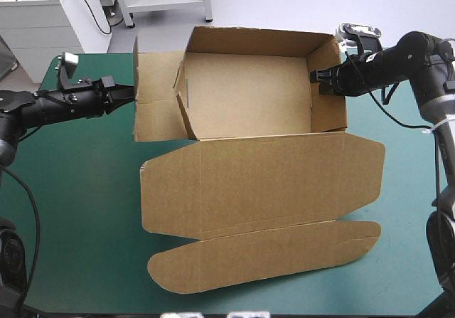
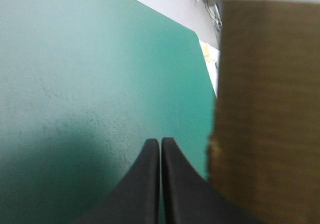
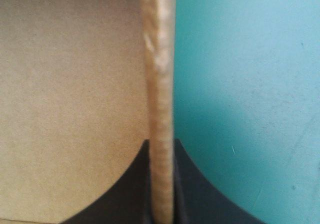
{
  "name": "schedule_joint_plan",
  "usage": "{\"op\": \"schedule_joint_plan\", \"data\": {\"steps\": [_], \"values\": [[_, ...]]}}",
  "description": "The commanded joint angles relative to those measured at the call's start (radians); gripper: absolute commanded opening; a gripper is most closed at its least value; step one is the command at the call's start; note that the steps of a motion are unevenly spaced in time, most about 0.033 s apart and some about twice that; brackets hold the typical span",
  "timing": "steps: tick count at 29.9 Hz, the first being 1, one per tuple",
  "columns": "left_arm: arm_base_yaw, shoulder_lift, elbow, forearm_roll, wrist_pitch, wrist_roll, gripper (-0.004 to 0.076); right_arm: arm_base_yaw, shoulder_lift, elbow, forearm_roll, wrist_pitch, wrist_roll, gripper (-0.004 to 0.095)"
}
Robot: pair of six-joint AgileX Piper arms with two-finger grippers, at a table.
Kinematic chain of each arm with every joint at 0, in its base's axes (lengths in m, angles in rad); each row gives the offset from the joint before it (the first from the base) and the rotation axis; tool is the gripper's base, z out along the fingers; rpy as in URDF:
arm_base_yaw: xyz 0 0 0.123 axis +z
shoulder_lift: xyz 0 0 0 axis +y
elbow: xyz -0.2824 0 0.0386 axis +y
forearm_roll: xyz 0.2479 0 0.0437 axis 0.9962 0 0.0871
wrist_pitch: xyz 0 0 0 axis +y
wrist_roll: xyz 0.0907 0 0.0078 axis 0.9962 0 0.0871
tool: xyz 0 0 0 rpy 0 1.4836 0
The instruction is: Fold the box
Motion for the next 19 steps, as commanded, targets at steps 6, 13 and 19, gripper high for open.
{"op": "schedule_joint_plan", "data": {"steps": [6,13,19], "values": [[-0.050,-0.048,-0.026,-0.095,0.079,0.016,-0.0008,-0.006,-0.057,-0.030,0.078,-0.053,-0.004,-0.0019],[-0.050,-0.117,-0.026,-0.059,0.085,0.030,-0.0008,0.007,-0.057,-0.030,0.067,-0.101,-0.004,-0.0019],[-0.050,-0.185,-0.026,-0.018,0.083,0.030,-0.0008,0.081,-0.053,-0.030,0.032,-0.181,0.003,-0.0017]]}}
